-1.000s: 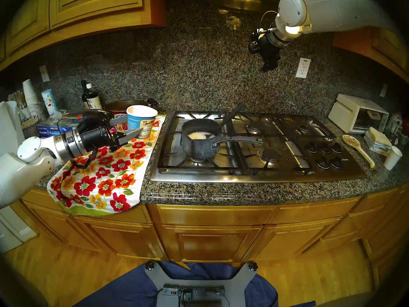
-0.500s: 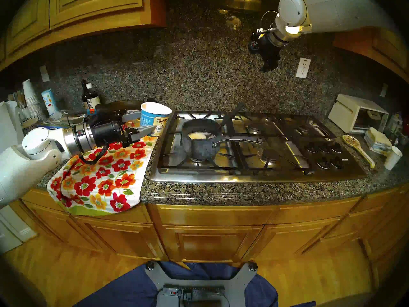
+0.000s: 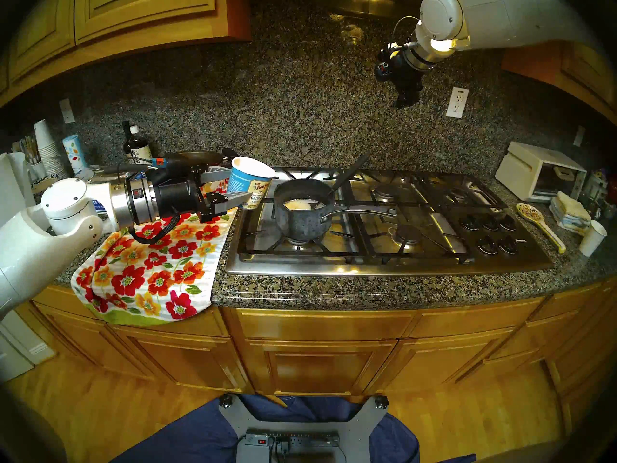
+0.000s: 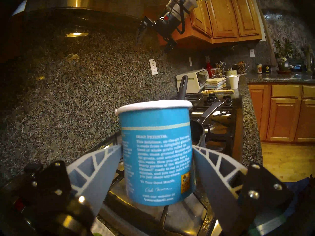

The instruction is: Pour oats into pot and stir with a spoon

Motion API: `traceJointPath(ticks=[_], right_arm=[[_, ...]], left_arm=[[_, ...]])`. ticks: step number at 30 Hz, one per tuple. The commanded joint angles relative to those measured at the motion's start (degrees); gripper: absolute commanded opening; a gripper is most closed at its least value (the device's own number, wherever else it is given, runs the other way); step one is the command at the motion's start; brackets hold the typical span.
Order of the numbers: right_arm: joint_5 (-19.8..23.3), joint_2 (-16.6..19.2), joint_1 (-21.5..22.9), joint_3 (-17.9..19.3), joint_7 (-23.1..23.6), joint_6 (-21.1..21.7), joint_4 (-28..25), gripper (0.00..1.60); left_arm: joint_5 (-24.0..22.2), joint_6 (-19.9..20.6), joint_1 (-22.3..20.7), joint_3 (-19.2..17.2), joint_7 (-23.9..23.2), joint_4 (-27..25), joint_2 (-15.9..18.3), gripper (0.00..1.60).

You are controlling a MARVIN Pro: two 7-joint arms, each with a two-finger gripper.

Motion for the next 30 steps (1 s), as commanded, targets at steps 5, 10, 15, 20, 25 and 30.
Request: traceJointPath(ticks=[5,10,15,20,25,30], right_arm=[[0.03,0.14,2.15,0.15,-0.60,0.40,1.75,1.60],[0.00,0.16,2.14,0.17,-0.59,0.40,1.74,1.60],[-0.01,0.17,2.14,0.19,-0.59,0.42,1.76,1.60],[-0.03,0.18,2.14,0.20,-0.60,0.44,1.77,1.60],[-0.04,0.19,2.14,0.23,-0.61,0.47,1.78,1.60],[-0.06,0.19,2.14,0.24,-0.61,0.48,1.79,1.60]], left_arm=[[0.53,7.70,-8.48,-1.57,-1.41,-2.19,-2.85,0.99],[-0.18,11.71,-9.96,-2.47,-3.10,-2.14,-3.77,0.98],[-0.33,16.00,-12.65,-1.80,-4.60,-1.67,-4.65,0.92],[-0.10,19.94,-14.06,-1.91,-6.20,-1.62,-5.67,1.00],[0.74,23.29,-16.87,-0.62,-7.32,-0.99,-6.96,0.96],[1.70,24.91,-18.53,0.17,-7.53,-0.20,-8.42,0.95]])
